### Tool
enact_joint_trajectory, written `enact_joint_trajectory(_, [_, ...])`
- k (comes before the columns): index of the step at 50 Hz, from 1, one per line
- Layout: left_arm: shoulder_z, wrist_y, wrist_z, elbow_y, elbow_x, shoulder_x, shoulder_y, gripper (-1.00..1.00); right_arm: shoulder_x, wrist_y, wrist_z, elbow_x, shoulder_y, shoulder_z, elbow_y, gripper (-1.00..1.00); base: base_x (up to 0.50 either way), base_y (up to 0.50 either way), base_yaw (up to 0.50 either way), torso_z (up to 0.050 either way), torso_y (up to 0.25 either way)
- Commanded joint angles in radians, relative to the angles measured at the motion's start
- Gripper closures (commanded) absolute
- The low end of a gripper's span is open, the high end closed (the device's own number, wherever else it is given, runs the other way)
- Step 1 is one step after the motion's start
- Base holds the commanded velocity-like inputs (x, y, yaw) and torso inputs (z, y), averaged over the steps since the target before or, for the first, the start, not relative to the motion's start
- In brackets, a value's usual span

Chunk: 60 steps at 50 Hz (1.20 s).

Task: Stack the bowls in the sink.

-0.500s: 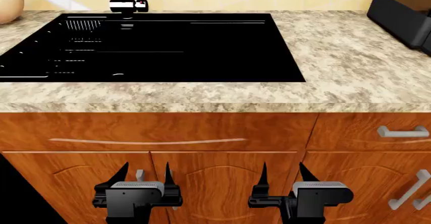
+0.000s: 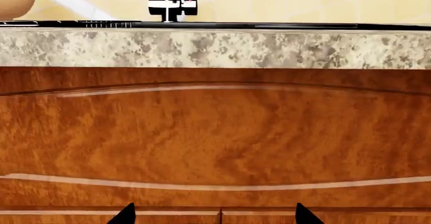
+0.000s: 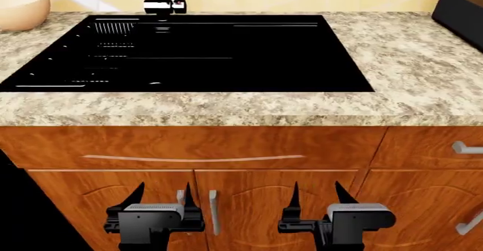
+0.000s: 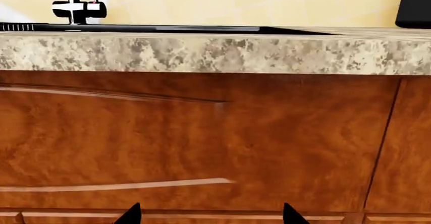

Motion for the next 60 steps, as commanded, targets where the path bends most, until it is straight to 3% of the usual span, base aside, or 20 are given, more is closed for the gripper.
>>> enact_joint_trajectory(1, [0.022, 0.001, -0.022, -0.001, -0.021, -0.020, -0.001, -1.00, 0.020, 0.004, 0.018, 0.019, 0.000, -0.025, -0.004, -1.00, 0.00, 0.50, 0.00, 0.000, 0.000])
enact_joint_trajectory(60, [0.088, 0.006, -0.085, -0.003, -0.087, -0.079, -0.005, -1.00, 0.075, 0.005, 0.083, 0.073, 0.004, -0.096, -0.006, -1.00, 0.00, 0.50, 0.00, 0.000, 0.000])
